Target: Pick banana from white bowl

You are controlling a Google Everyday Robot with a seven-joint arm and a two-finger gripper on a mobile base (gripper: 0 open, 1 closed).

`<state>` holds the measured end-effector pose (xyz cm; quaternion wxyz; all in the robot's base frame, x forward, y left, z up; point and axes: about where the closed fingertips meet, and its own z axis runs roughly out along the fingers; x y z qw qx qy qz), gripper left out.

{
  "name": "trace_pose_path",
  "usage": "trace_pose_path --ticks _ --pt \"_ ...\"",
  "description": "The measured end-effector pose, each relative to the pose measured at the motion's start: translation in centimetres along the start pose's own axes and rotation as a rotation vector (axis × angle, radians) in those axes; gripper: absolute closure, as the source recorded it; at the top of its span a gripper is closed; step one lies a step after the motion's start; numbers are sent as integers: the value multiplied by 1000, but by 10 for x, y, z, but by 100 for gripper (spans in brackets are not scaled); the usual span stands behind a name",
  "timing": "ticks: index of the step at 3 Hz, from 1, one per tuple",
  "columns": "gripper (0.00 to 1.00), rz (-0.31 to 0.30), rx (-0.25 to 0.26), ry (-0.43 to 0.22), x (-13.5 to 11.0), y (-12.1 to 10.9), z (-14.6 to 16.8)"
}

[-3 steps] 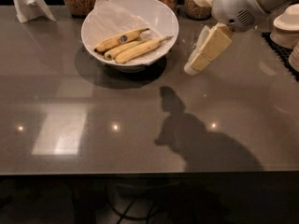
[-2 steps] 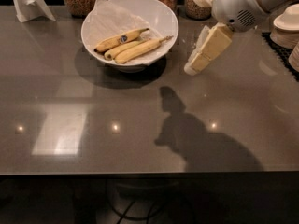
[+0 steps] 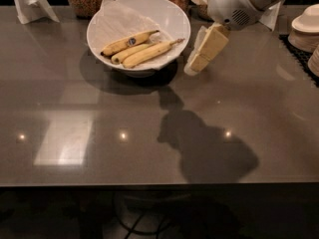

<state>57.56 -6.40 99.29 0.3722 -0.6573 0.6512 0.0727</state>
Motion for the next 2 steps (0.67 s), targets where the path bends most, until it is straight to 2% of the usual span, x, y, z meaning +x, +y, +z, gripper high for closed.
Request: trace_pose_path --ticks 1,2 --pt "0 -37 -11 -41 -16 -22 42" --pt "0 -64 41 -56 -25 -48 87"
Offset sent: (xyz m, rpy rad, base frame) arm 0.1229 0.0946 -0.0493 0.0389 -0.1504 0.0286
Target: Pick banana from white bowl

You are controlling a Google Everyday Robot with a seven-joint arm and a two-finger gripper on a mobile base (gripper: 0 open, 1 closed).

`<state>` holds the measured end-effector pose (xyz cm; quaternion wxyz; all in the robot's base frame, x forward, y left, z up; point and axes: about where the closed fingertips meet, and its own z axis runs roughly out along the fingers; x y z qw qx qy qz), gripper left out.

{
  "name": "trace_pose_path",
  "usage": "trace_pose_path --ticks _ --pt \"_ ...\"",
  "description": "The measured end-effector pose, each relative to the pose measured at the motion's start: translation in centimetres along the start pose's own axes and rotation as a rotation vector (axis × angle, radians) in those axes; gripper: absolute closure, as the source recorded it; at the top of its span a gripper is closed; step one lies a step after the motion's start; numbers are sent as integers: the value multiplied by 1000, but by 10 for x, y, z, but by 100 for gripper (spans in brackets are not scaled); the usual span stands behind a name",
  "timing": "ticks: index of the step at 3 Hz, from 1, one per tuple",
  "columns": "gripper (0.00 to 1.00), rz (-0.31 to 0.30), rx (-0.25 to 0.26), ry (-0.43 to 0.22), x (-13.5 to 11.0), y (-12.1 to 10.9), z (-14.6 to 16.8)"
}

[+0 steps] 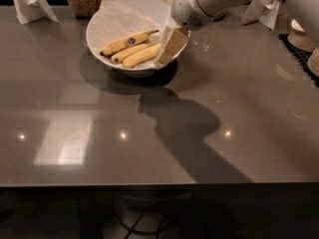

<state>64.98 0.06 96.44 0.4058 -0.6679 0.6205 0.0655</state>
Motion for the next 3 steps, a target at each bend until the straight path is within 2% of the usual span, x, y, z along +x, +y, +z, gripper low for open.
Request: trace_pose_path --ticks 1,2,3 --pt "0 -4 0 3 -1 0 1" --pt "19 -55 37 72 2 -11 2" --pt "42 -122 79 188 12 -25 7"
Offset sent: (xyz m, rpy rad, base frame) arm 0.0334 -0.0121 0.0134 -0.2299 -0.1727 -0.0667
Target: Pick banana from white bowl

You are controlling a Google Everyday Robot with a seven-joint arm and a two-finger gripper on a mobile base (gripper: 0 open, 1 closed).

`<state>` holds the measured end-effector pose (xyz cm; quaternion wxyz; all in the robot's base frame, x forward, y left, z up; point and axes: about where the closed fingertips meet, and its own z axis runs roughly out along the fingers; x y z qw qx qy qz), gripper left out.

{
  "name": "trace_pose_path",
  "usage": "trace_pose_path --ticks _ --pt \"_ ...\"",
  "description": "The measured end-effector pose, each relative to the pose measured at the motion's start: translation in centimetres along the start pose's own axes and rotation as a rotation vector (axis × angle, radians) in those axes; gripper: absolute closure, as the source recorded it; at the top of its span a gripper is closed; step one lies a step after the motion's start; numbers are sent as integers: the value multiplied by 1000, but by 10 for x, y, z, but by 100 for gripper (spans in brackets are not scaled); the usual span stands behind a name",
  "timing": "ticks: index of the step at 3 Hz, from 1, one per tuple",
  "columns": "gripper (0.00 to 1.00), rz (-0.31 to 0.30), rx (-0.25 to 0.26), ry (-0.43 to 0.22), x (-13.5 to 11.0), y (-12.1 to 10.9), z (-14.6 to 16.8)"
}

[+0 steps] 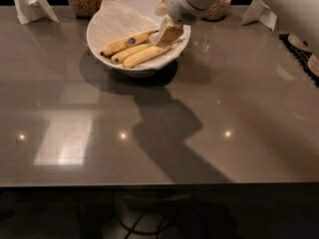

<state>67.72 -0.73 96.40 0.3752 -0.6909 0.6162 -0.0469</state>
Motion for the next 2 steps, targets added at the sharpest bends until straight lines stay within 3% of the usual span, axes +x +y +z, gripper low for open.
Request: trace_pose_path --ticks 1,2 --pt "57 -32 24 67 9 -8 5" --pt "56 -3 36 101 38 -13 18"
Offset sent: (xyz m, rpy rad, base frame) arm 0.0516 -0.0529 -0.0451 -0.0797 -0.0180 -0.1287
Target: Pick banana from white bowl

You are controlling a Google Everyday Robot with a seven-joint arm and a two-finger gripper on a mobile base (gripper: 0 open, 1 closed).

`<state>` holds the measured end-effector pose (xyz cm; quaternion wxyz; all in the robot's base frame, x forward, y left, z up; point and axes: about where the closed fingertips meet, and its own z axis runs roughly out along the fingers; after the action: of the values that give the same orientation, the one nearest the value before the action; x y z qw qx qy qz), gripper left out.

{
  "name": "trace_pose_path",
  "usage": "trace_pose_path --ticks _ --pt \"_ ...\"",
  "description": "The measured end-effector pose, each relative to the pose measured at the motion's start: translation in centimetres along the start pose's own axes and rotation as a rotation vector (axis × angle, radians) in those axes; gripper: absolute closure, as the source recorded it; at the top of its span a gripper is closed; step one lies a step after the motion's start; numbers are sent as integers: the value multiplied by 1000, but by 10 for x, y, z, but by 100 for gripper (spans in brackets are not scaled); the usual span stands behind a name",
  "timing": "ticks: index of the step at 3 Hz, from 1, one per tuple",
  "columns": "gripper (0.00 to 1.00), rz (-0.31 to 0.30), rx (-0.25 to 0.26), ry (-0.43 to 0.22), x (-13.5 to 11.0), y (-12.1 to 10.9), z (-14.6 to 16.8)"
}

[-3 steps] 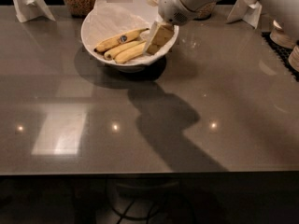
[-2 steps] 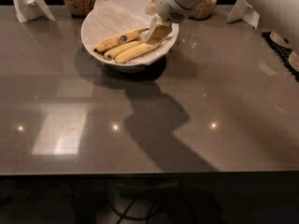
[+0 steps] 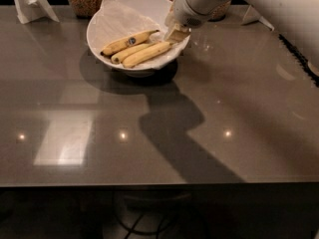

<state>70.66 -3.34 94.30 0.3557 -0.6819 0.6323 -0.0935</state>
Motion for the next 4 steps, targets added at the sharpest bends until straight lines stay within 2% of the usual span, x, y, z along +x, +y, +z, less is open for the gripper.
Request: trace_pose_path --ticks 2,4 --pt "48 87 -18 -2 39 -3 37" --pt "51 114 -59 -28 41 -9 72"
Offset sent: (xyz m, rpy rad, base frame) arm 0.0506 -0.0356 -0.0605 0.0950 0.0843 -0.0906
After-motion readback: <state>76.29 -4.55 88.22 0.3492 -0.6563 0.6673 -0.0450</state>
